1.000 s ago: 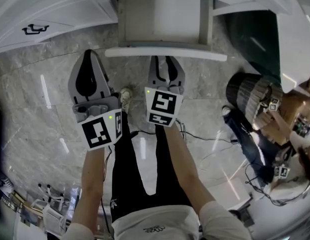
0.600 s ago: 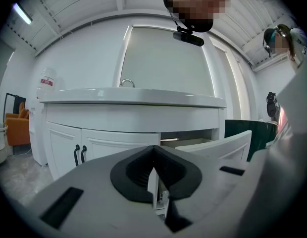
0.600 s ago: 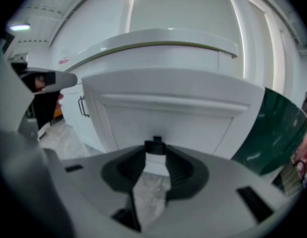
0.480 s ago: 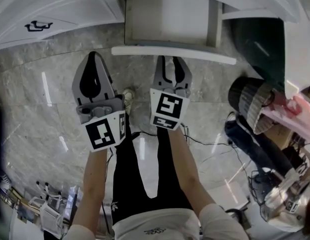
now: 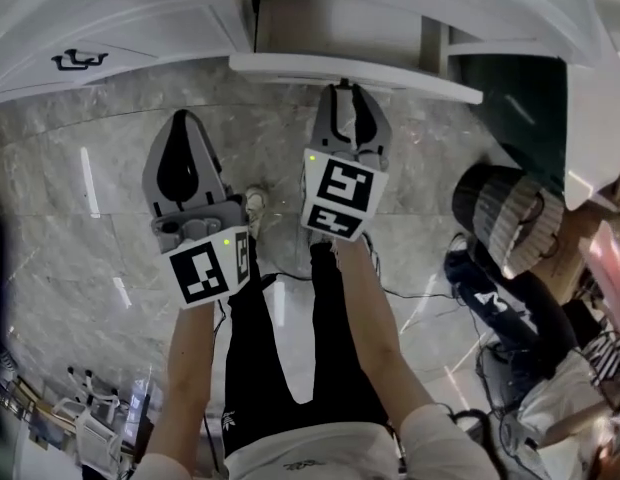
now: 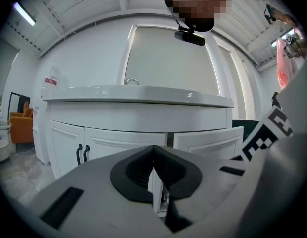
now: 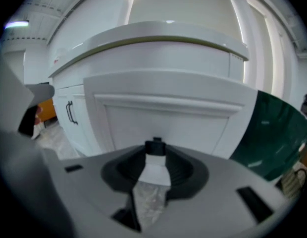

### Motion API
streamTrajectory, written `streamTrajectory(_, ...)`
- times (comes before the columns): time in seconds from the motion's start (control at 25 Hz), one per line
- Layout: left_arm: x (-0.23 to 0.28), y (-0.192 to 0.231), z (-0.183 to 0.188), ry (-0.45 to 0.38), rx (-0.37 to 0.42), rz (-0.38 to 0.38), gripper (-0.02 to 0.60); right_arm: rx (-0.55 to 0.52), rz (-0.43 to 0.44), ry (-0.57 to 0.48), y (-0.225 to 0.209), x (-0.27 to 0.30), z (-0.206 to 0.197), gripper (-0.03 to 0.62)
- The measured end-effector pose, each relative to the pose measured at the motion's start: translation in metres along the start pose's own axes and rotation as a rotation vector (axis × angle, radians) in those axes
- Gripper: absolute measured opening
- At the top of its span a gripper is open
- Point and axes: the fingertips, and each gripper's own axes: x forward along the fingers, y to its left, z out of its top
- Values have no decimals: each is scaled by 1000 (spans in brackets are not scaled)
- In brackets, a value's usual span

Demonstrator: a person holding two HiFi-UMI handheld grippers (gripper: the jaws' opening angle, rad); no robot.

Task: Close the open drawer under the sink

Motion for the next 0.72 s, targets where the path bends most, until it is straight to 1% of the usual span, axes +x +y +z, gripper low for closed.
streamTrajectory(0.2, 6, -1, -1, 6, -4, -3, 21, -40, 2, 10, -8, 22, 11, 143)
streamTrajectory(0.48, 13, 5, 0, 2, -3, 1, 21, -39, 0, 5, -4, 50, 31, 143)
streamTrajectory(0.72, 13, 8, -6, 17, -2, 3, 21, -51, 0, 13, -8, 61, 32, 143)
